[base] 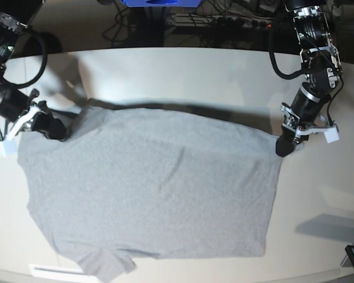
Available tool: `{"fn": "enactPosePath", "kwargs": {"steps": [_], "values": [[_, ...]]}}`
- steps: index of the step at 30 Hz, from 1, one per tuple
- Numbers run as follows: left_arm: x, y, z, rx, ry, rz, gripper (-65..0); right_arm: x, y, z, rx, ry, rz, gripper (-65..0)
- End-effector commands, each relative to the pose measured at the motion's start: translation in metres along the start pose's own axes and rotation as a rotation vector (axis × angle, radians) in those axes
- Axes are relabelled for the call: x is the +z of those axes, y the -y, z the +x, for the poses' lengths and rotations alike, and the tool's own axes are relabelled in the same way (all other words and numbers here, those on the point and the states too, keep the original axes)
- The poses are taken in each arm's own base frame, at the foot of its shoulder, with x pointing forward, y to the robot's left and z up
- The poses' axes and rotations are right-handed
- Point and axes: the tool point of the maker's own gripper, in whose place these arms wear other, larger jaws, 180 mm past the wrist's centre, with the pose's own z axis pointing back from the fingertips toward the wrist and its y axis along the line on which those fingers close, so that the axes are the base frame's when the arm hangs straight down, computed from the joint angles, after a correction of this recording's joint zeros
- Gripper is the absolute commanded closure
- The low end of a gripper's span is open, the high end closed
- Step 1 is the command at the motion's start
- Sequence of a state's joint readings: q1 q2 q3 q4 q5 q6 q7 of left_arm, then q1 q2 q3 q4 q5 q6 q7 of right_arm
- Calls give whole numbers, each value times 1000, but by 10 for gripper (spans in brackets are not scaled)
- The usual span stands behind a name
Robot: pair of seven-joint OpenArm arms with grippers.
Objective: Fold the T-shirt properly
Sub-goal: 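Drag the shirt with both grippers, folding the collar edge under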
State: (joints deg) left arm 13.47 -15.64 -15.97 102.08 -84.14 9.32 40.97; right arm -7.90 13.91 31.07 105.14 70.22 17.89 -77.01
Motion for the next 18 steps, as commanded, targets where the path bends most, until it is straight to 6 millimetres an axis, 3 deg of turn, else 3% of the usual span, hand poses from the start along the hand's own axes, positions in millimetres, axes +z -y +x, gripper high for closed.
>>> {"fn": "enactPosePath", "kwargs": {"steps": [1,5,8,14,18], "values": [[-3,-3,8,13,18,0,0,0,-4,14,21,33,17,0],[-18,-30,10,91,22,53,0,-10,5,23,18,29,-4,0],[-22,-35,21,149,68,51,0,-15,13,35,25,35,-33,0],[-35,-19,36,171,103,4,0,-34,20,45,45,-12,-54,0],[-48,-24,35,228,104,9,0,-45,24,52,29,-17,-44,0]]}}
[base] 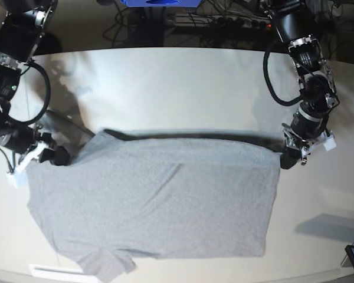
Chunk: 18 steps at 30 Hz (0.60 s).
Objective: Fold the T-shirt properly
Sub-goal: 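Drag the shirt with both grippers, folding the collar edge under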
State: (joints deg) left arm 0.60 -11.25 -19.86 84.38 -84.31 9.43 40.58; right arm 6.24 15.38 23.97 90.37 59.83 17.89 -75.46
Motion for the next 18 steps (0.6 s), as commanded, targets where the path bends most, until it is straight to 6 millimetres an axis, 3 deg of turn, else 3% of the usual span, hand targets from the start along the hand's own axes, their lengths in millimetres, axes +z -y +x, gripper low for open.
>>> {"fn": "enactPosePath", "kwargs": {"steps": [1,10,14,18], "values": [[-3,11,6,-2,12,-30,0,4,-3,17,18,46,12,0],[-29,19,-2,77,-6,-51,0,3,17,36,0,40,-15,0],[-35,22,-19,57,-50,-49,0,13,26,49,17,82,-45,0],[-40,17,-27,78,-65,-38,0,11,36,50,-15,74,-52,0]]}}
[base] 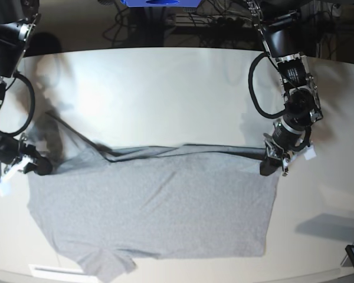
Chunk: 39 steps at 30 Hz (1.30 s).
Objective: Fold the T-shirt properly
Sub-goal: 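Drag the shirt with both grippers, folding the collar edge under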
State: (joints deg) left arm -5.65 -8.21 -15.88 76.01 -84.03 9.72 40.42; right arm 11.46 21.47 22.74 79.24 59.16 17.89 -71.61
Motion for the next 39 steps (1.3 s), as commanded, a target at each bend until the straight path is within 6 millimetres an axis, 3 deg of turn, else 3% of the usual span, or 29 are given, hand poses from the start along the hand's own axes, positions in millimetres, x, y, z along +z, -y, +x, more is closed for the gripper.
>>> {"fn": "enactPosePath", "kwargs": {"steps": [1,4,11,18,26,36,39], "values": [[-3,23,9,-8,17,-58,0,5,-6,19,17,50,23,0],[-9,21,9,11,13,-50,0,2,-5,24,7,59,27,0],[-15,37,14,12,20,-82,0,-17,-19,21,51,52,48,0],[-22,42,16,22,19,-87,0,-28,-6,16,8,54,36,0],[-25,50,22,-5,35,-93,0,-22,4,30,10,115,11,0],[-40,42,22,9,22,-50,-3,-26,18,35,-45,162,-3,-6],[-40,43,23,9,24,-52,-8,-28,21,41,-61,182,-5,-80]]}}
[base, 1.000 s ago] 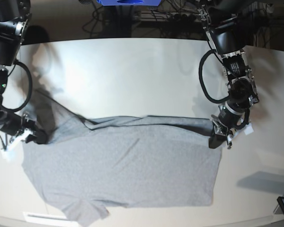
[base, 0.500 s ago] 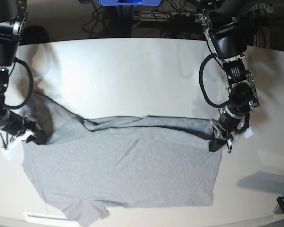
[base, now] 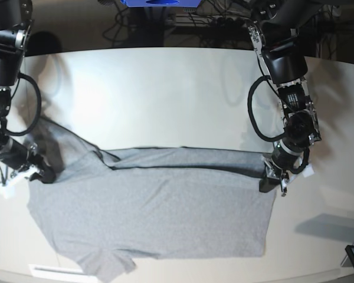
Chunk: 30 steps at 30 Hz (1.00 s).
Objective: Fold the T-shirt properly
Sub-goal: 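Drag the shirt with both grippers, folding the collar edge under, then open both grippers and raise them off the shirt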
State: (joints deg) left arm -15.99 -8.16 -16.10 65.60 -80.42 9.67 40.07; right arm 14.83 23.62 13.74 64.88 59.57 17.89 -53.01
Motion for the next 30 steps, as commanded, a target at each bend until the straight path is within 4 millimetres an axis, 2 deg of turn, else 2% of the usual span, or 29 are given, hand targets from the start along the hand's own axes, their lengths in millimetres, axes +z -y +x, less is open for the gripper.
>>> {"fn": "enactPosePath", "kwargs": {"steps": [1,3,7,9,12,14,16,19,22,24,26,28,29,30], "values": [[-1,24,10,-14,16,-59,-25,6,-8,29,24,76,21,-110],[0,24,12,-13,21,-59,-87,7,-7,35,23,108,21,-167],[1,30,22,-34,33,-64,-272,8,-11,42,37,141,30,-271],[4,33,29,-51,43,-66,-324,10,-19,45,85,150,59,-290],[12,41,40,-99,55,-77,-326,21,-28,50,174,155,77,-290],[23,51,38,-209,48,-81,-324,32,-29,47,226,151,64,-287],[34,68,30,-412,42,-76,-324,42,-38,41,280,150,67,-271],[54,76,11,-765,76,-26,-324,55,-36,23,348,117,10,-248],[79,64,12,-1043,174,87,-324,63,-22,6,416,84,-135,-222],[91,49,14,-1172,229,176,-306,65,-15,-11,484,56,-212,-203],[99,40,21,-1289,312,245,-193,69,-12,-17,570,47,-291,-180],[106,32,23,-1371,389,273,-27,70,-11,-22,635,63,-363,-131],[109,30,26,-1411,427,275,0,70,-9,-25,660,79,-396,-96],[111,30,26,-1436,458,263,0,68,-8,-28,683,99,-421,-61]]}}
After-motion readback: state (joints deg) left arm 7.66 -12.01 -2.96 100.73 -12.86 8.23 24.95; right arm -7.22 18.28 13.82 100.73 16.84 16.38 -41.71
